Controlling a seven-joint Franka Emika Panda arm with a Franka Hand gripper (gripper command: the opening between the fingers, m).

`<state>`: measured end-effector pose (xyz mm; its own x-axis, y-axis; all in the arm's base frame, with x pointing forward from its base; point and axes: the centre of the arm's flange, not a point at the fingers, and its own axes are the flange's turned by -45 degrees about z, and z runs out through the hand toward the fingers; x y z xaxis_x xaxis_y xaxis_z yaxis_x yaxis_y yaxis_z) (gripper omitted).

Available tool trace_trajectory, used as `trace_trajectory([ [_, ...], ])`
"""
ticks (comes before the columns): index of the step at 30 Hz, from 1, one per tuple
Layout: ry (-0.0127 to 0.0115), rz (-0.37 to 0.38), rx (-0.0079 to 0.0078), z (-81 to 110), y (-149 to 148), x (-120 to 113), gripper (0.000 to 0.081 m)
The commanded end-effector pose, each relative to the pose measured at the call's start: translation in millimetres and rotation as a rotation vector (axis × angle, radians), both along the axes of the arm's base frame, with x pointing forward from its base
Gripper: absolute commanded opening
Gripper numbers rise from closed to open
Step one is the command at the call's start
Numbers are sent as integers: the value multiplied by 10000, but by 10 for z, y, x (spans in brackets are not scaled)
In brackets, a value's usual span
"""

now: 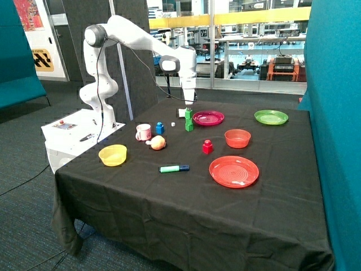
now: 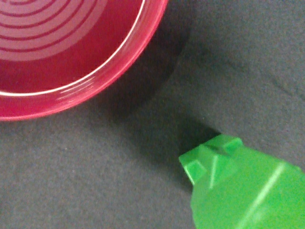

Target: Stack green blocks

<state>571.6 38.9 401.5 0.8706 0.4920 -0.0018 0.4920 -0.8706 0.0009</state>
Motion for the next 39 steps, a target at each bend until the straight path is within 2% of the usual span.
trace_trajectory([
  [1,-11,90,16,235,-70,-43,808],
  [6,-11,-29,16,318,-175,-122,808],
  [20,-12,-465,16,319,-429,-326,808],
  [24,-12,-466,16,330,-479,-343,789],
  [39,-12,-468,16,259,-549,-336,802],
])
